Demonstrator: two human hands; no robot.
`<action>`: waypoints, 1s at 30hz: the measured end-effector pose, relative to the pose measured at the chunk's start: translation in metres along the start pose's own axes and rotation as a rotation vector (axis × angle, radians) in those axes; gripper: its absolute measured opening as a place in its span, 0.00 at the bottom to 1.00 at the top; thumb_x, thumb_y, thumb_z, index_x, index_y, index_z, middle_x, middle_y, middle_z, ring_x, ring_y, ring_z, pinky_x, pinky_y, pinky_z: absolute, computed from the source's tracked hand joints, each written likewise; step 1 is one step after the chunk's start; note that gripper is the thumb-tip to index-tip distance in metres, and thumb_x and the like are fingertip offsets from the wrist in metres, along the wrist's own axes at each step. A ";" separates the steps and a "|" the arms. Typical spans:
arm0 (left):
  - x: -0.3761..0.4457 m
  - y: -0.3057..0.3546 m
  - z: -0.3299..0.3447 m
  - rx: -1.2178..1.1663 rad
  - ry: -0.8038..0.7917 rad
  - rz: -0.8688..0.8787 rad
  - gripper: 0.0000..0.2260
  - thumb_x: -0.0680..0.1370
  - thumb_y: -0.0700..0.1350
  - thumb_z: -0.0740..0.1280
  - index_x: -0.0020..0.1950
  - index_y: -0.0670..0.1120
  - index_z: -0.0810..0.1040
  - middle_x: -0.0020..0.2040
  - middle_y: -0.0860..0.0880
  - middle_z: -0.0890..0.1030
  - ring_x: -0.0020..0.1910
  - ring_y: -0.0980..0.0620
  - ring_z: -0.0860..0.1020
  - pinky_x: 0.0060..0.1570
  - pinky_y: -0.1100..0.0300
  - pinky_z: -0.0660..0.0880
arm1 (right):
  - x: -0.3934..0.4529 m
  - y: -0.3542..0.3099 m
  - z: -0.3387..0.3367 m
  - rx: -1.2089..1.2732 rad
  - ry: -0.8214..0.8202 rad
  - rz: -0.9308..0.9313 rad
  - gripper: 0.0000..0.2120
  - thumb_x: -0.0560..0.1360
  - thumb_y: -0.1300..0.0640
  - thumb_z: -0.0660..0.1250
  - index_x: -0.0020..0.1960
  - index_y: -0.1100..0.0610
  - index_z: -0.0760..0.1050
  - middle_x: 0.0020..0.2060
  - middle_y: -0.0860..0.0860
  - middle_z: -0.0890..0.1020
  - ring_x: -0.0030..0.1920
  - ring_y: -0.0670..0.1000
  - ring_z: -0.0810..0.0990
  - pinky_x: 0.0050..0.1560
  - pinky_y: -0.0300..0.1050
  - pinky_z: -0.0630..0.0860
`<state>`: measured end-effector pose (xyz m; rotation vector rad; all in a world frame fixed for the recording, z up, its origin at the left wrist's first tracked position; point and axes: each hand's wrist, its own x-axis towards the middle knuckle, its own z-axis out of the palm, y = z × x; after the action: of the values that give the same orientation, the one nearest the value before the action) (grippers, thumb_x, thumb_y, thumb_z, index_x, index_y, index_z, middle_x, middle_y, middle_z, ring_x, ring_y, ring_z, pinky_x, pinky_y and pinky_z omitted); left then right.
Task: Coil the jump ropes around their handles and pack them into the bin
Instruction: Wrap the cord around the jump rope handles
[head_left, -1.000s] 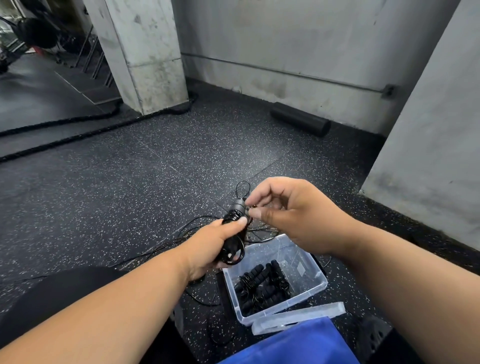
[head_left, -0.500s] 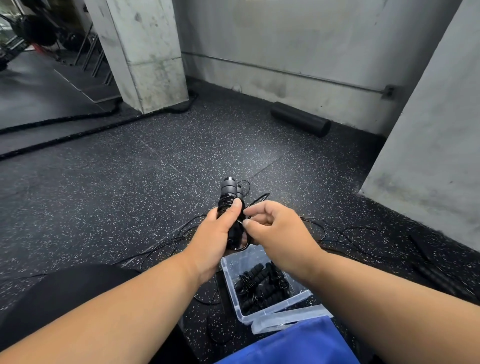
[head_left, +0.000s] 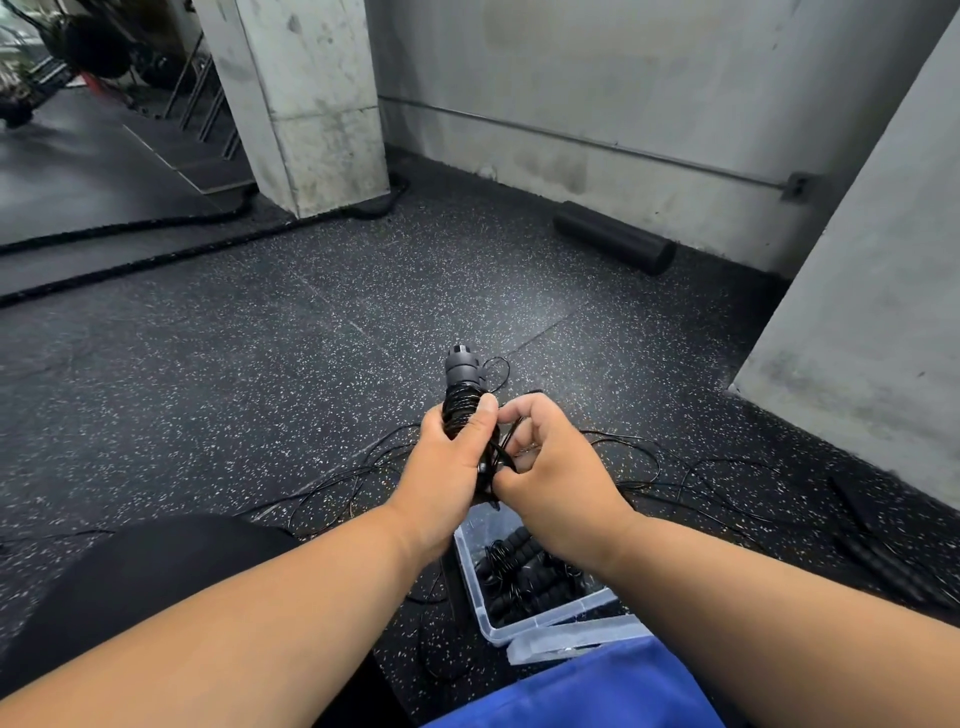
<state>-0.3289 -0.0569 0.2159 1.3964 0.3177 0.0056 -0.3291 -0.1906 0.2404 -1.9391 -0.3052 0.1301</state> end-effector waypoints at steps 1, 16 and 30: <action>0.000 0.003 0.000 -0.015 -0.008 -0.019 0.23 0.79 0.65 0.70 0.65 0.52 0.74 0.57 0.44 0.85 0.50 0.47 0.85 0.45 0.48 0.84 | 0.000 -0.001 -0.002 -0.023 0.004 -0.026 0.21 0.71 0.68 0.69 0.54 0.44 0.73 0.36 0.46 0.73 0.32 0.42 0.70 0.37 0.44 0.73; -0.005 0.012 0.001 -0.161 -0.021 0.049 0.24 0.76 0.62 0.69 0.66 0.49 0.73 0.47 0.46 0.81 0.36 0.54 0.81 0.31 0.60 0.78 | 0.007 0.006 -0.013 -0.730 0.149 -0.558 0.06 0.77 0.53 0.67 0.42 0.50 0.78 0.40 0.48 0.78 0.37 0.54 0.76 0.34 0.47 0.73; 0.003 0.016 -0.006 0.179 0.020 0.300 0.25 0.77 0.61 0.68 0.71 0.53 0.70 0.52 0.51 0.81 0.42 0.65 0.78 0.44 0.70 0.75 | 0.007 0.009 0.000 -0.087 0.087 -0.065 0.05 0.73 0.61 0.75 0.40 0.52 0.84 0.50 0.44 0.79 0.44 0.38 0.79 0.50 0.29 0.72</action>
<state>-0.3240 -0.0474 0.2301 1.6120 0.1251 0.2434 -0.3206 -0.1923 0.2323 -2.0125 -0.3200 -0.0101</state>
